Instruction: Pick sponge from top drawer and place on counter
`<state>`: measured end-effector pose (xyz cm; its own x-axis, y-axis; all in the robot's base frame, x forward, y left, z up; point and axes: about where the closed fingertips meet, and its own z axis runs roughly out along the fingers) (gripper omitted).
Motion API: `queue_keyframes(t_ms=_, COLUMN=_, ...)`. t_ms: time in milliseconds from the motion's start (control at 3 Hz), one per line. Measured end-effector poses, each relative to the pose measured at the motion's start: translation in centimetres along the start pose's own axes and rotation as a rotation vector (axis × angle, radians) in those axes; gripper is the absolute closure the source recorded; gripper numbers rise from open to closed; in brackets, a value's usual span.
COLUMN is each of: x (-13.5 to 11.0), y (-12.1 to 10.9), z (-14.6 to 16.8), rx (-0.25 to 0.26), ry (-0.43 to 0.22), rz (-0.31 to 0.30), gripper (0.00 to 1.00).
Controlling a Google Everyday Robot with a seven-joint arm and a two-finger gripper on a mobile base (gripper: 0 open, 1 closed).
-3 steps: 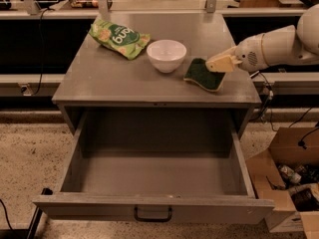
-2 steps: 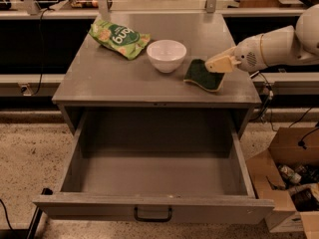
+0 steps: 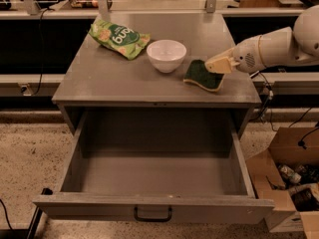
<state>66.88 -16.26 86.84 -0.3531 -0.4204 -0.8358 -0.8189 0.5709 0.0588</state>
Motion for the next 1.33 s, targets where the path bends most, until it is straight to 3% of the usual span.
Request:
queue_keyframes(t_ms=333, x=0.0, y=0.1, z=0.3, rx=-0.005, ry=0.001, rz=0.0, gripper=0.12)
queue_keyframes(t_ms=667, x=-0.2, y=0.2, z=0.4, rx=-0.014, ry=-0.006, rz=0.003, gripper=0.0)
queue_keyframes(t_ms=1000, x=-1.5, y=-0.1, z=0.1, rx=-0.025, ry=-0.035, rz=0.024, gripper=0.0)
queue_keyframes(t_ms=1333, x=-3.1, y=0.0, z=-0.9, rx=-0.044, ry=-0.072, rz=0.007, gripper=0.0)
